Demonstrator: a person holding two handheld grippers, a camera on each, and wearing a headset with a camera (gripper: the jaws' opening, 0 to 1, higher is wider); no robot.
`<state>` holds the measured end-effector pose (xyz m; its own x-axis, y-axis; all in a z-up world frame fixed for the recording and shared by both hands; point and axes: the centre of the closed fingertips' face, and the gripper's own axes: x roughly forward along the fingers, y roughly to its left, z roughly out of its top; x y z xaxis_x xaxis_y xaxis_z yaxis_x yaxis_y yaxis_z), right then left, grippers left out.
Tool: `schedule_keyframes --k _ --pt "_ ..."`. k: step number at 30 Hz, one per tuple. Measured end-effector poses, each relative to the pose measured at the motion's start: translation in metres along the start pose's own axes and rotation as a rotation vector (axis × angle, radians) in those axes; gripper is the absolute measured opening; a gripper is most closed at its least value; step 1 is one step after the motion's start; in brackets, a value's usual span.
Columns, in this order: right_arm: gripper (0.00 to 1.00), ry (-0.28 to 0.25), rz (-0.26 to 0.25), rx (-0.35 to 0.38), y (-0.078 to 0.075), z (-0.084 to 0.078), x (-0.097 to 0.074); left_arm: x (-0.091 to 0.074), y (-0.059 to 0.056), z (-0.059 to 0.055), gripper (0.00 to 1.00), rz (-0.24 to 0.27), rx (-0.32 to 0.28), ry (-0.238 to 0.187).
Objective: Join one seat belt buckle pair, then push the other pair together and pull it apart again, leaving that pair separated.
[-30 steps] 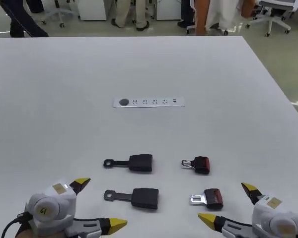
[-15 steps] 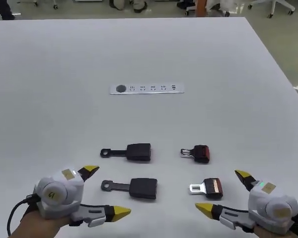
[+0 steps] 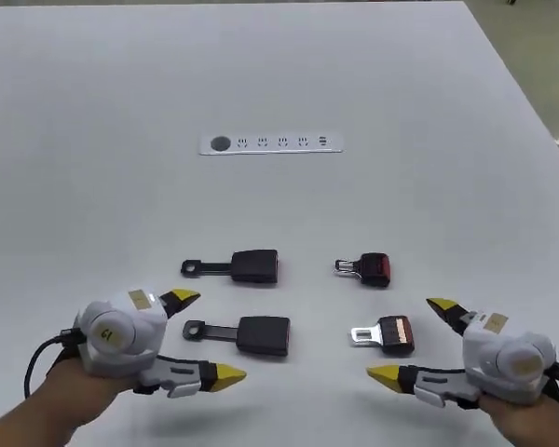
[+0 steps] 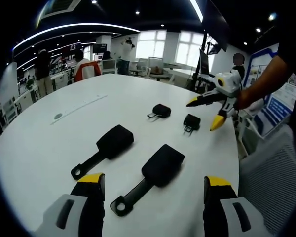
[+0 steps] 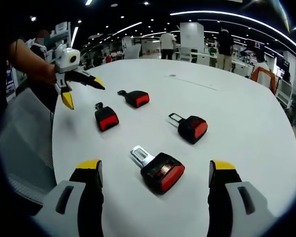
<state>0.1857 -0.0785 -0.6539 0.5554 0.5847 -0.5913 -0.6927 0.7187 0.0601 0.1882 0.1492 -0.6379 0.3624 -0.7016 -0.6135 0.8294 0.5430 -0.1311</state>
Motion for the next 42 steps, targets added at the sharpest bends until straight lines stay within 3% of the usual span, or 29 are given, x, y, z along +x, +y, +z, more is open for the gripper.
schedule_keyframes --k 5,10,19,29,39,42 --pt "0.88 0.02 0.049 -0.034 -0.002 -0.002 0.003 0.005 0.0 0.0 0.83 -0.032 0.03 0.015" --pt "0.85 0.042 0.129 -0.064 0.004 -0.003 0.006 0.013 -0.009 0.002 0.79 -0.078 0.075 0.048" --pt "0.83 0.078 0.214 -0.104 0.002 -0.007 0.012 0.024 -0.02 0.006 0.77 -0.144 0.14 0.087" --pt "0.77 0.135 0.304 -0.159 0.002 -0.014 0.016 0.042 -0.019 -0.001 0.71 -0.215 0.241 0.161" --pt "0.69 0.183 0.374 -0.22 0.004 -0.017 0.014 0.056 -0.02 -0.003 0.64 -0.262 0.311 0.194" --pt "0.66 0.196 0.391 -0.241 0.004 -0.019 0.015 0.06 -0.017 -0.008 0.62 -0.267 0.328 0.206"
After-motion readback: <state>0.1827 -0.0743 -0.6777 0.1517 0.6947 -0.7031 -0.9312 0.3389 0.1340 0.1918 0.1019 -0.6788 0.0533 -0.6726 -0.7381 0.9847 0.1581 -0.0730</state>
